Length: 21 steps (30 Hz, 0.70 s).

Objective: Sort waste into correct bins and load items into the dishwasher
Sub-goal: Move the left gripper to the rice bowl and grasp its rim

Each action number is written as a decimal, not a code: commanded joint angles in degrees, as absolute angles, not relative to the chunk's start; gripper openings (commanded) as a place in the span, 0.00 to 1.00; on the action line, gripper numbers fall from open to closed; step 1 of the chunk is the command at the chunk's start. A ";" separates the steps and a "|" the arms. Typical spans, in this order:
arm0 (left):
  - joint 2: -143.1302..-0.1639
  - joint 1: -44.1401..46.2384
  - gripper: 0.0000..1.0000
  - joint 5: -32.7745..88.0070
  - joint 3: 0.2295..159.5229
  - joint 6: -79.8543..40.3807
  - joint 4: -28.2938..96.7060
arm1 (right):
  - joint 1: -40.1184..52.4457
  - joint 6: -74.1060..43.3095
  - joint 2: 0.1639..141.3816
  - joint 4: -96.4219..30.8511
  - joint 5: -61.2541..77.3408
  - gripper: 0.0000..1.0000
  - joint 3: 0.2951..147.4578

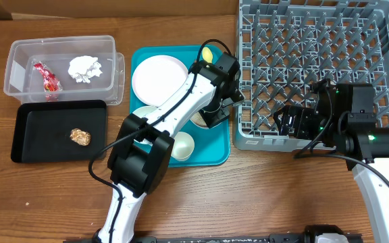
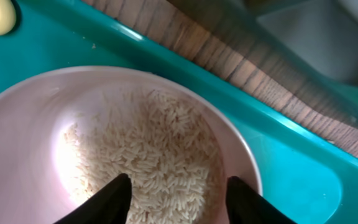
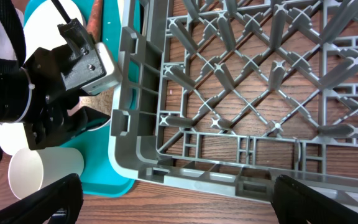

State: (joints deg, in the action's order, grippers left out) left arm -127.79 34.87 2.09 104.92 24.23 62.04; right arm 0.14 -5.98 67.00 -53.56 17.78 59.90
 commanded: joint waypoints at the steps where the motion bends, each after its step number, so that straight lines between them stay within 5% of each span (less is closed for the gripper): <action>1: -127.90 35.33 0.45 1.67 105.45 24.91 62.26 | 0.27 -5.89 67.00 -53.25 18.11 1.00 61.45; 6: -127.57 35.18 0.45 -0.23 110.43 21.39 65.06 | 0.27 -5.74 67.00 -53.21 18.11 1.00 61.45; 12: -127.57 35.73 0.56 3.88 119.04 21.23 73.69 | 0.27 -5.74 67.00 -53.28 18.11 1.00 61.45; 21: -127.83 37.12 0.57 5.85 112.14 22.02 74.43 | 0.27 -5.74 67.00 -53.28 18.11 1.00 61.45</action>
State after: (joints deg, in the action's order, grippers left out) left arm -127.74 36.73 4.32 115.48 22.24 75.02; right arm 0.14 -5.98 67.02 -53.54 17.78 59.90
